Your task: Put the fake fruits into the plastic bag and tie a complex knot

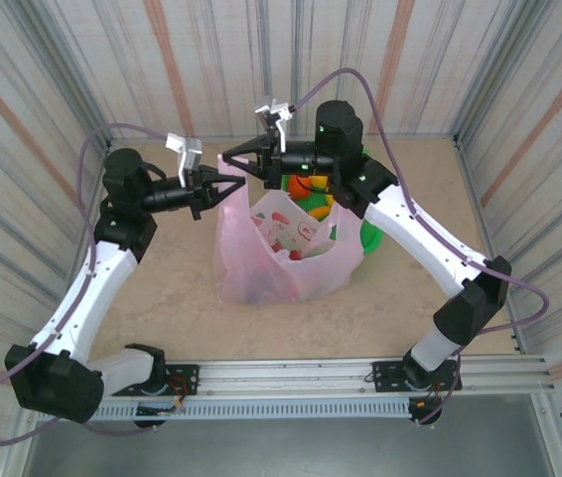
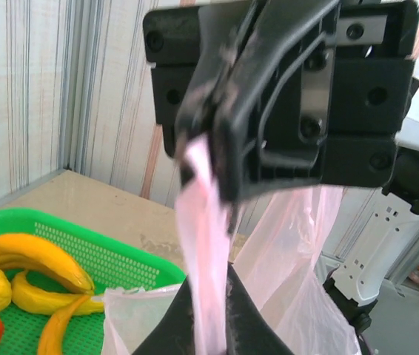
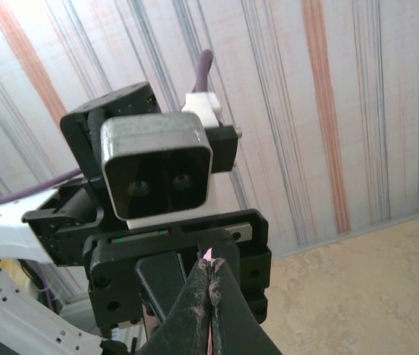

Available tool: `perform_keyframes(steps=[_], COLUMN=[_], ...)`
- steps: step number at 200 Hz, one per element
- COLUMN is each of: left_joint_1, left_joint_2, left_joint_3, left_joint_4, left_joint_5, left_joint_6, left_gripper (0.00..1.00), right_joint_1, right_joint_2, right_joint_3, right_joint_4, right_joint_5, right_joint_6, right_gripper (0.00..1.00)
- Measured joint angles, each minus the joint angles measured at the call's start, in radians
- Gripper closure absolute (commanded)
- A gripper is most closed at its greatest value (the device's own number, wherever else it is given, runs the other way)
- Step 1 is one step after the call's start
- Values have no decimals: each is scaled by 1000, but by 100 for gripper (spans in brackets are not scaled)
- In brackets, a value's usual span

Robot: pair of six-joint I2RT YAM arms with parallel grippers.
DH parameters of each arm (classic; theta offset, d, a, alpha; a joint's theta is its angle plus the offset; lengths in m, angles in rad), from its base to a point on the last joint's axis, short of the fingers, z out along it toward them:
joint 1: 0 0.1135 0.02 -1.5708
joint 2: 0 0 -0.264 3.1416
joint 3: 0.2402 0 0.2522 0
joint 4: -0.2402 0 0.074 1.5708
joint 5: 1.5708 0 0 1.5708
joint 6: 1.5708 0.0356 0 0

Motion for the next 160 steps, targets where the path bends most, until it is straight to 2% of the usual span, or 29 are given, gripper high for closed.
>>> perform_keyframes(steps=[75,122,160], left_joint_1=[-14,-21,-21], left_joint_2=[-6,-7,-13], left_joint_3=[-211,-360,-401], left_joint_4=[21,98,163], left_joint_5=[-10,-25,-33], left_joint_6=[8,-3,-32], left_gripper=[89,94,100], right_joint_1=[-18,-37,-39], right_joint_2=[13,27,40], right_joint_3=[32,48,51], right_joint_4=[-16,-39,-46], right_joint_5=[1,0,0], right_joint_6=[0,5,8], right_gripper=[100,100,100])
